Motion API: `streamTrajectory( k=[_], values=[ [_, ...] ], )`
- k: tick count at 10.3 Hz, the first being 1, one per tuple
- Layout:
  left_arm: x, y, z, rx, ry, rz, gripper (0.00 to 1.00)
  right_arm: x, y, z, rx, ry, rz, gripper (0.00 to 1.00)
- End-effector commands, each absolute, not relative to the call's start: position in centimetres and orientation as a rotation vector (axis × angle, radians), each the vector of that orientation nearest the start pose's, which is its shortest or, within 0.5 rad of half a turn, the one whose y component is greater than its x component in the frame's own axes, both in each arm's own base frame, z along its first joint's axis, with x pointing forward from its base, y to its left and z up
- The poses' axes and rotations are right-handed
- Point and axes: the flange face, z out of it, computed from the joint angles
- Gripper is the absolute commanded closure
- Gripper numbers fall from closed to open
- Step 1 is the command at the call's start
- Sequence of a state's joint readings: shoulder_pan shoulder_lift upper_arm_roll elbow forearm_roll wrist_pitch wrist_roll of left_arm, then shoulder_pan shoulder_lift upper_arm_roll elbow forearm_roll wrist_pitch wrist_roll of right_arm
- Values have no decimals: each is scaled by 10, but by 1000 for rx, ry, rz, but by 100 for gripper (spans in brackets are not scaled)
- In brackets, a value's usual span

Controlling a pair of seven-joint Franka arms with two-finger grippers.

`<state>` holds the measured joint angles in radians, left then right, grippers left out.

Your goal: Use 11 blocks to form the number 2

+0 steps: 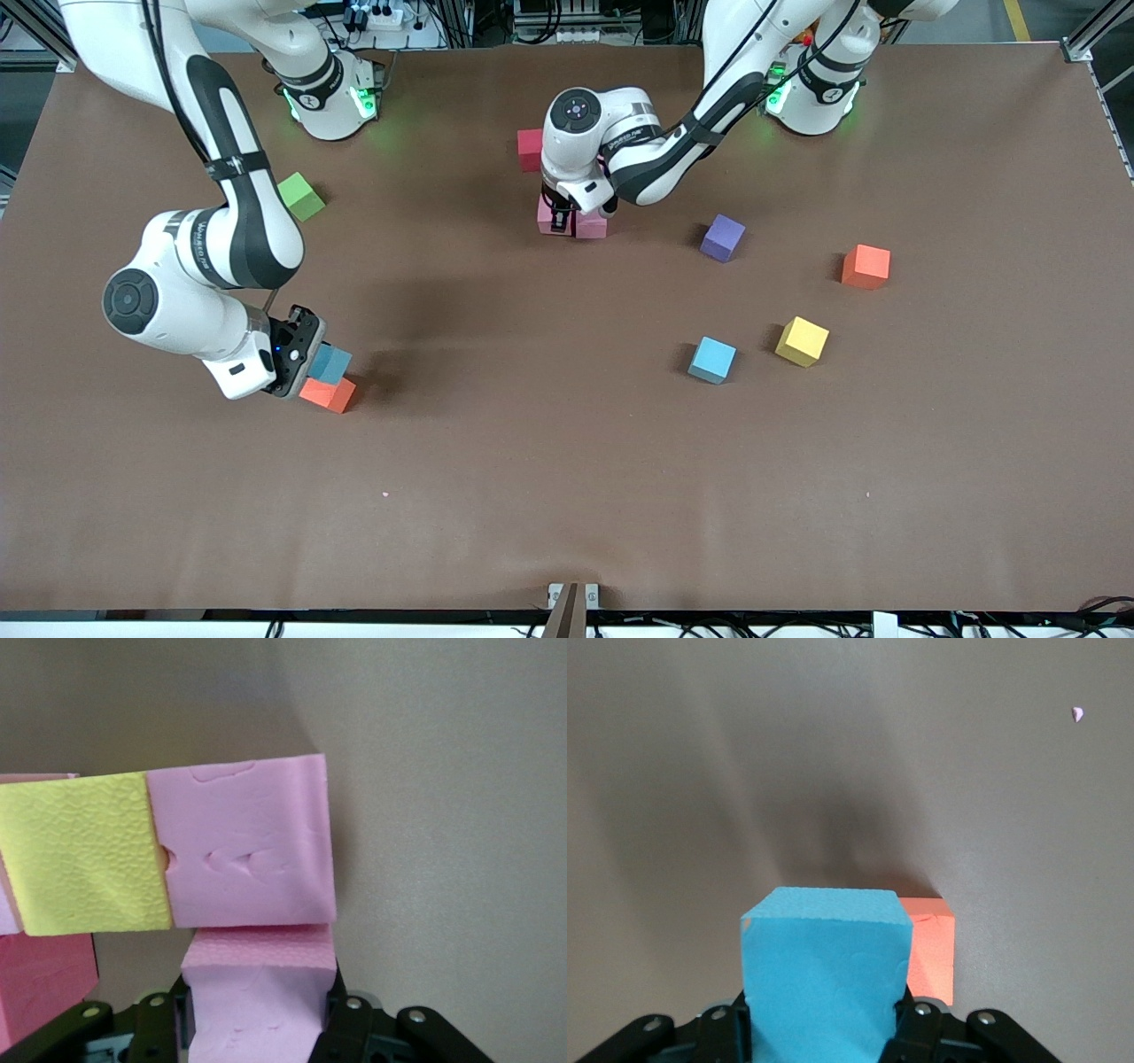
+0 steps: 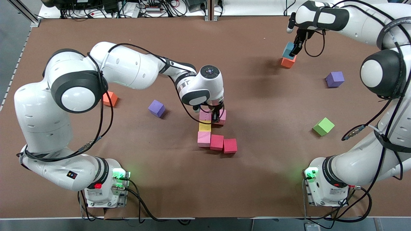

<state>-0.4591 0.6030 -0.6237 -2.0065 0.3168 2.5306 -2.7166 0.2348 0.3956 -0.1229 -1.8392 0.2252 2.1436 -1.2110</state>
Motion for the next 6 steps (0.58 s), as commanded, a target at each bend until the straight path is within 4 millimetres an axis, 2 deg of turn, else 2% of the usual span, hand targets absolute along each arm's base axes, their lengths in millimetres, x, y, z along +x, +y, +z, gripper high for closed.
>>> streamTrajectory(
  k=[1, 2, 4, 6],
  values=[
    [286, -529, 215, -2300, -2174, 225, 100, 621, 99, 314, -2466, -1658, 26, 100],
    [286, -528, 215, -2300, -2173, 224, 100, 619, 110, 315, -2448, -1676, 31, 100],
    [285, -526, 213, -2297, -2170, 222, 100, 617, 118, 314, -2433, -1719, 47, 100],
    [283, -524, 215, -2301, -2168, 213, 100, 614, 133, 314, -2398, -1859, 96, 100]
  ],
)
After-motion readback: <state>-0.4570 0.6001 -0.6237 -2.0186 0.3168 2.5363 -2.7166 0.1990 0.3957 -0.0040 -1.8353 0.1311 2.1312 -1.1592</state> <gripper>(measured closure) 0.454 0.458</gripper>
